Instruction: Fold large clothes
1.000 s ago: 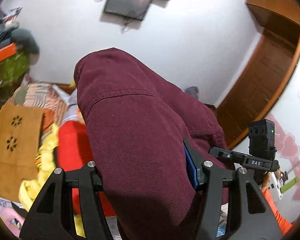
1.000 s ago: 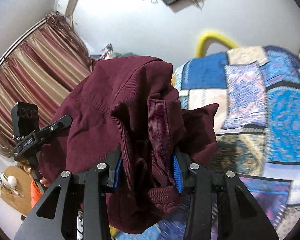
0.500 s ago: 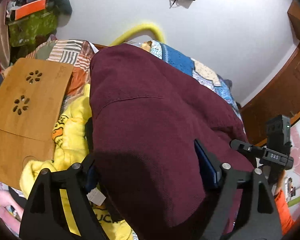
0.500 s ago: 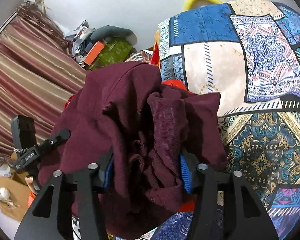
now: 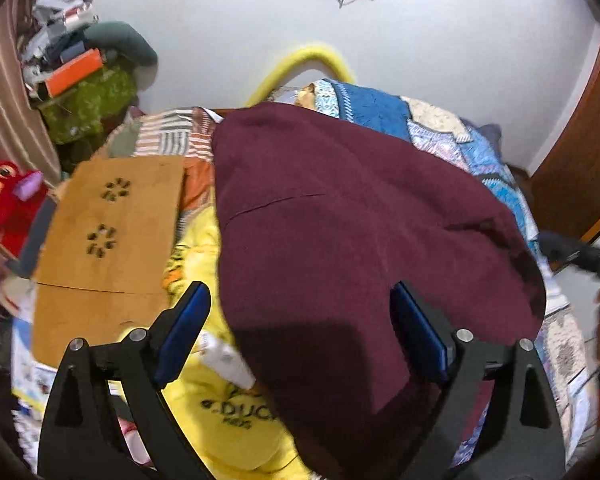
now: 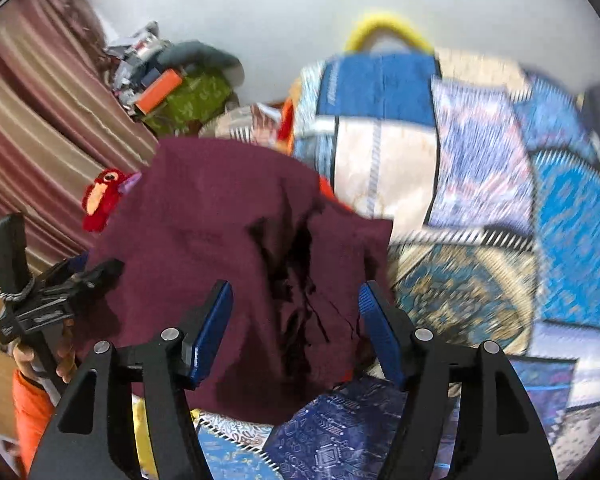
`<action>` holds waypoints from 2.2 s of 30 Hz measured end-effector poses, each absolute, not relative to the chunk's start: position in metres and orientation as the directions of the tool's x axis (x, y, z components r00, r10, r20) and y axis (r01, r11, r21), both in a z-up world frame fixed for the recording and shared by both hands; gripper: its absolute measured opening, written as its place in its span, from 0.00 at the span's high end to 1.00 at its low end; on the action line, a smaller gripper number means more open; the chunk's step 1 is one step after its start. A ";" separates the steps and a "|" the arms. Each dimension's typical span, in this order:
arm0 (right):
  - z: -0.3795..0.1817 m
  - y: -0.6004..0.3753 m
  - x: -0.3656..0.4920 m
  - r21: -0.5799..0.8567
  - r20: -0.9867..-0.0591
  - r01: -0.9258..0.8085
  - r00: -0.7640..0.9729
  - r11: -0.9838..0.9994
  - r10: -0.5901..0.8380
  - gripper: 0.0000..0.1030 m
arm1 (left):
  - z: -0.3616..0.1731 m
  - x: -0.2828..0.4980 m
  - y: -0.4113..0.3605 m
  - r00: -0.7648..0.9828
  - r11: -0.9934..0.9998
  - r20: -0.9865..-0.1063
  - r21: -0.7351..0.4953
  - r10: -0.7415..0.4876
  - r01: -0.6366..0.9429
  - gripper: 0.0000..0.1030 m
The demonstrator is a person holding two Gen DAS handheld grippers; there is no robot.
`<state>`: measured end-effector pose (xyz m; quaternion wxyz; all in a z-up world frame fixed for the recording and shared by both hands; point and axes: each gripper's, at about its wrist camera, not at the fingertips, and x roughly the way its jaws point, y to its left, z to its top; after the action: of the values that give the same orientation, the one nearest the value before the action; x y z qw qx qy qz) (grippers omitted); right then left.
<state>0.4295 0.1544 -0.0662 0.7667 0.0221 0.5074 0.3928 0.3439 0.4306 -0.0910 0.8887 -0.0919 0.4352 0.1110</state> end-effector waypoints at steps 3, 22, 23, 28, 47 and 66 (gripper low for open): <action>-0.034 0.139 0.413 0.401 -0.719 -0.621 0.243 0.674 0.651 0.39 | -0.069 0.326 0.422 0.610 0.952 -0.766 0.007 0.201 -0.305 0.11; 0.105 0.034 0.249 0.224 -0.258 -0.758 0.560 0.613 0.787 0.39 | 0.099 0.120 0.252 0.926 0.964 -0.272 0.021 0.261 -0.265 0.11; 0.105 0.032 0.240 0.213 -0.237 -0.763 0.566 0.611 0.789 0.39 | 0.100 0.107 0.242 0.936 0.965 -0.242 0.011 0.257 -0.262 0.11; 0.103 0.022 0.202 0.159 -0.166 -0.765 0.603 0.624 0.781 0.39 | 0.097 0.064 0.206 0.942 0.951 -0.130 0.021 0.309 -0.309 0.11; 0.085 0.018 0.179 0.122 -0.186 -0.677 0.703 0.726 0.687 0.07 | 0.060 0.018 0.175 0.911 0.913 -0.078 -0.007 0.406 -0.407 0.00; 0.073 0.018 0.172 0.111 -0.241 -0.671 0.698 0.733 0.675 0.07 | 0.041 0.026 0.173 0.911 0.918 -0.117 0.013 0.395 -0.396 0.00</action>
<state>0.1720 0.0176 0.0725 0.9214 0.0072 0.1335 0.3650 0.0260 0.1727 0.0414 0.9775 -0.0053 0.0585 0.2024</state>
